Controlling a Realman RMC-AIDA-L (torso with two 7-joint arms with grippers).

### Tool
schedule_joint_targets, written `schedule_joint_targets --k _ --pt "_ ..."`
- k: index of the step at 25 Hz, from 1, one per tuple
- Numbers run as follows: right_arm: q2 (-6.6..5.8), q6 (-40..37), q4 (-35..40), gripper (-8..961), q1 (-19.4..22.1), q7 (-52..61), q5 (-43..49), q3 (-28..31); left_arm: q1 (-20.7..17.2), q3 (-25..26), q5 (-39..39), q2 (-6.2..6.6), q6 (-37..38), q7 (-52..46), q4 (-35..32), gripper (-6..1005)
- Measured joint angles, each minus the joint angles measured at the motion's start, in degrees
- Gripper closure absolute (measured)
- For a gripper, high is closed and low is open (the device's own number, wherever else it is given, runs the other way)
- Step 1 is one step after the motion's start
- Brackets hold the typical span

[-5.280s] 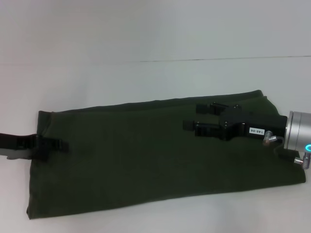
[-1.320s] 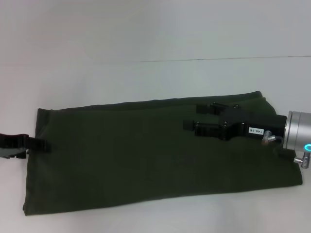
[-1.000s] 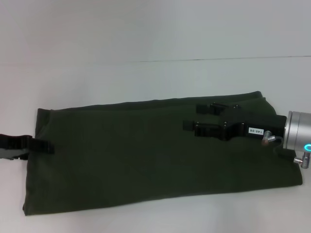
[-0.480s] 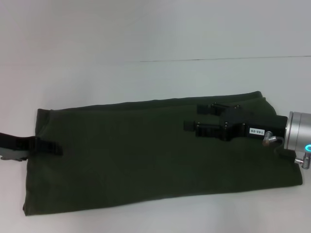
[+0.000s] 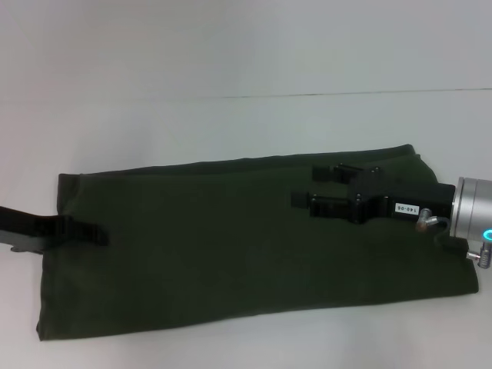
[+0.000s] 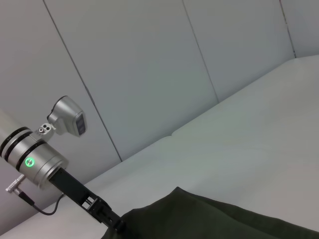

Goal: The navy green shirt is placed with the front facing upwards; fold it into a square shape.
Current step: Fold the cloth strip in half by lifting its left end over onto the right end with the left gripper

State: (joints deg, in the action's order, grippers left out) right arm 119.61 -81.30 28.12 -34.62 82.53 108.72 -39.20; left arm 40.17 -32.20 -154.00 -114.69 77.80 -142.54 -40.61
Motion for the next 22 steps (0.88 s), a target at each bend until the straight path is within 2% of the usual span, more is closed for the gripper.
schedule_joint_targets --k 11,16,22 --pt "0.0 0.0 0.0 70 0.01 0.0 0.0 0.0 0.46 0.26 0.12 0.14 0.27 -0.57 0.63 165" --pt "0.0 0.0 0.0 70 0.13 0.0 0.0 0.0 0.34 0.29 0.83 0.08 0.27 -0.21 0.61 298" --pt "0.0 -0.14 0.0 70 0.21 0.0 0.0 0.0 0.36 -0.09 0.92 0.0 0.32 -0.1 0.62 585"
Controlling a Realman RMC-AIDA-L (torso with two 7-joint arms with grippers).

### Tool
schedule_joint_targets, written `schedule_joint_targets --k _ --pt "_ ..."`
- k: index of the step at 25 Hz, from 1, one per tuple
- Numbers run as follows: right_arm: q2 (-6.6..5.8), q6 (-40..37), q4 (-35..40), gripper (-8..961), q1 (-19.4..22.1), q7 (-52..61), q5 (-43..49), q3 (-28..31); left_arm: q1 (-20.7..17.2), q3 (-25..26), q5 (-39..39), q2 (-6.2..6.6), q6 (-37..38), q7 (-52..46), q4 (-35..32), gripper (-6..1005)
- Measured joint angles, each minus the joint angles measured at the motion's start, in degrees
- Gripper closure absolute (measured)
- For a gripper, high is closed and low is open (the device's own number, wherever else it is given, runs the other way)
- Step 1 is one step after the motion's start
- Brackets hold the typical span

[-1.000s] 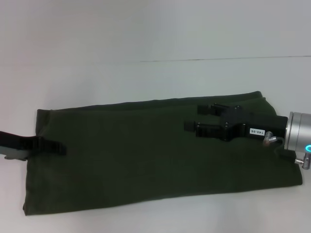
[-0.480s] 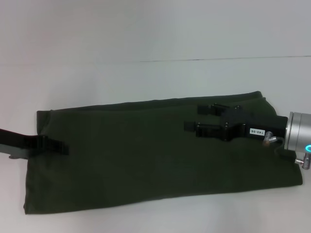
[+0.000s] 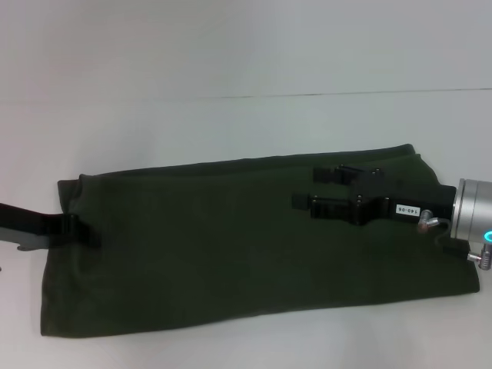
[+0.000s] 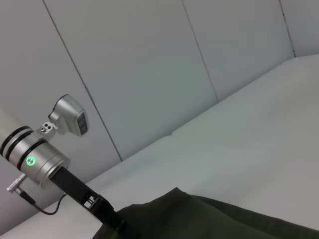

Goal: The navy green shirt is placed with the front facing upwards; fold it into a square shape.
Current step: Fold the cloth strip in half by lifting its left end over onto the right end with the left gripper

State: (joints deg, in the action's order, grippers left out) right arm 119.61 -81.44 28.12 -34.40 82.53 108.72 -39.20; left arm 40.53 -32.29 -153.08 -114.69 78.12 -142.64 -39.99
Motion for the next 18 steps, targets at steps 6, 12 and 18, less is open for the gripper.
schedule_joint_targets --k 6,12,18 --pt "0.0 -0.21 0.0 70 0.04 0.0 0.0 0.0 0.0 -0.12 0.0 -0.01 0.02 0.0 0.01 805" --pt "0.0 -0.31 0.0 70 -0.02 0.0 0.0 0.0 -0.09 -0.14 -0.01 -0.05 0.09 0.08 -0.28 874" --pt "0.0 -0.2 0.0 71 0.0 0.0 0.0 0.0 -0.15 -0.14 -0.02 -0.09 0.95 0.48 -1.41 871"
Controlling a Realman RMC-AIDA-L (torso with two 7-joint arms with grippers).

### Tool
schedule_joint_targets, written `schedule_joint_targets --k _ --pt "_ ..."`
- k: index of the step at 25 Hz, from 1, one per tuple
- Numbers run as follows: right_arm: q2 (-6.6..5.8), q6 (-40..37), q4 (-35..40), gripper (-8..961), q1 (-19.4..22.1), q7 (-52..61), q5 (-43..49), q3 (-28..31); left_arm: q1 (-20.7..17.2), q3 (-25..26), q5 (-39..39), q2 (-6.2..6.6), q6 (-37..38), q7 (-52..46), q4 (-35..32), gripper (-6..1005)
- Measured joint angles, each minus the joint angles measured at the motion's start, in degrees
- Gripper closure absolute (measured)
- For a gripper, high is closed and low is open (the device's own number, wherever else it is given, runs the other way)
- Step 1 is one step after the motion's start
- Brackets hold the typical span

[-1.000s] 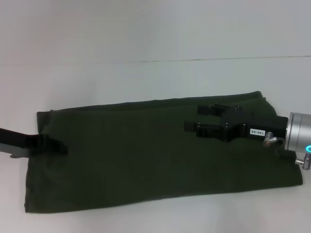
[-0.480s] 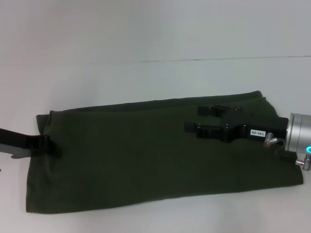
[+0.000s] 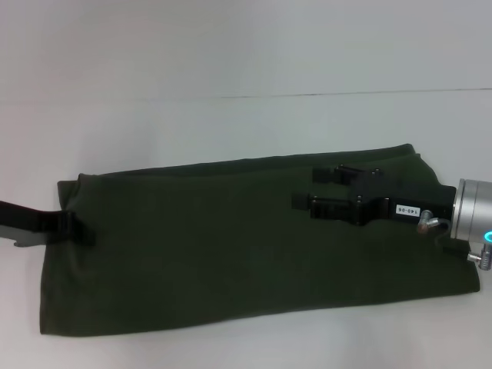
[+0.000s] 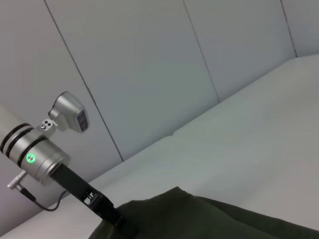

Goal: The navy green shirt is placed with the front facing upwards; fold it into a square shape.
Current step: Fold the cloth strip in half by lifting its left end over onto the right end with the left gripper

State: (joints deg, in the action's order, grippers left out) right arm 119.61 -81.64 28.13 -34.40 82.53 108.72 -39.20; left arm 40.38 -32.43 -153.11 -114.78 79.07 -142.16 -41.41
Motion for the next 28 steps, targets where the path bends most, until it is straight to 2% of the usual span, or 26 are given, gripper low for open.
schedule_joint_targets --k 7,16,20,28 --pt "0.07 0.1 0.0 71 0.04 -0.06 0.0 0.0 -0.34 0.04 -0.3 0.39 2.5 -0.1 -3.67 875" --pt "0.18 0.35 -0.75 71 -0.59 -0.4 0.0 -0.22 -0.13 0.26 -2.18 1.9 4.22 -0.8 -5.41 891" --pt "0.36 0.38 -1.07 71 -1.2 -0.63 -0.23 -2.4 0.07 0.43 -3.53 2.5 5.59 -1.4 -7.4 892" --pt "0.59 1.7 -7.45 72 -4.52 -9.2 -0.45 -3.04 0.54 0.71 -1.12 2.85 10.87 -1.63 -12.16 895"
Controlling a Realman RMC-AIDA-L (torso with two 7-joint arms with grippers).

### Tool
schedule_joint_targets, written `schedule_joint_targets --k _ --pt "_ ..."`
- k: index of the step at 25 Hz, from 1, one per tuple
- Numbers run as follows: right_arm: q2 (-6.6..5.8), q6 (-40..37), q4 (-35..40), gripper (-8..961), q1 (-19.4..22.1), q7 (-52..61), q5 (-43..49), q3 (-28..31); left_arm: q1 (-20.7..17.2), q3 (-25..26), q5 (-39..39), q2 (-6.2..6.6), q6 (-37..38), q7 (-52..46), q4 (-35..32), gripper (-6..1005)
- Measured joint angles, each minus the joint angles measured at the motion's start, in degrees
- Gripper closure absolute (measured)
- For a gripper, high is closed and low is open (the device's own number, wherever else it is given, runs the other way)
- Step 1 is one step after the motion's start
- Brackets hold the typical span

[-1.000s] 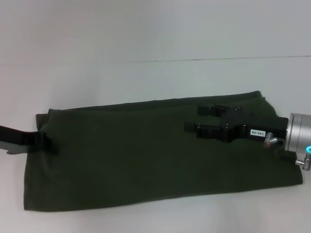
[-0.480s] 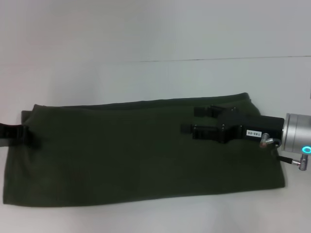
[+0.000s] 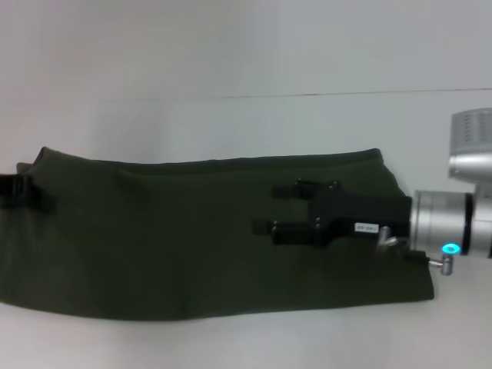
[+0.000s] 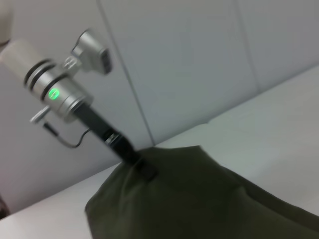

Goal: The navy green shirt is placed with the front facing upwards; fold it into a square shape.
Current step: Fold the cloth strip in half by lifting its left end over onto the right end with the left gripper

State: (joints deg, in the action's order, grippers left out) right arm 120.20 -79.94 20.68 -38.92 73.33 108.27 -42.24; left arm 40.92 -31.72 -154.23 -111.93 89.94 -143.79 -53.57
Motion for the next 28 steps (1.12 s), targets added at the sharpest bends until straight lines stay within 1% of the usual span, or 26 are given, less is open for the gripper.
schedule_joint_targets --k 8,11,16,19,24,28 --pt "0.47 5.6 -8.68 72 -4.55 -9.59 -0.07 -0.75 1.33 0.07 5.09 0.56 5.16 -0.06 -2.02 895" --pt "0.7 6.82 -10.37 72 -5.94 -12.48 -0.09 -0.92 1.78 0.08 5.99 0.62 6.26 -0.08 -2.4 894" --pt "0.74 7.98 -11.8 72 -7.37 -14.66 -0.17 -0.89 2.16 0.12 7.57 0.62 7.91 -0.09 -3.12 894" --pt "0.8 9.14 -12.07 292 -7.72 -15.46 -0.17 -0.86 2.04 0.35 9.91 0.87 9.02 -0.09 -3.28 895" --pt "0.84 12.67 -14.89 407 -9.67 -16.72 -0.17 -0.72 1.82 0.92 14.55 1.46 11.25 0.19 -3.3 895" --pt "1.11 15.12 -17.88 498 -11.48 -19.52 -0.17 -0.15 1.87 1.38 16.69 1.76 13.16 0.34 -3.3 894"
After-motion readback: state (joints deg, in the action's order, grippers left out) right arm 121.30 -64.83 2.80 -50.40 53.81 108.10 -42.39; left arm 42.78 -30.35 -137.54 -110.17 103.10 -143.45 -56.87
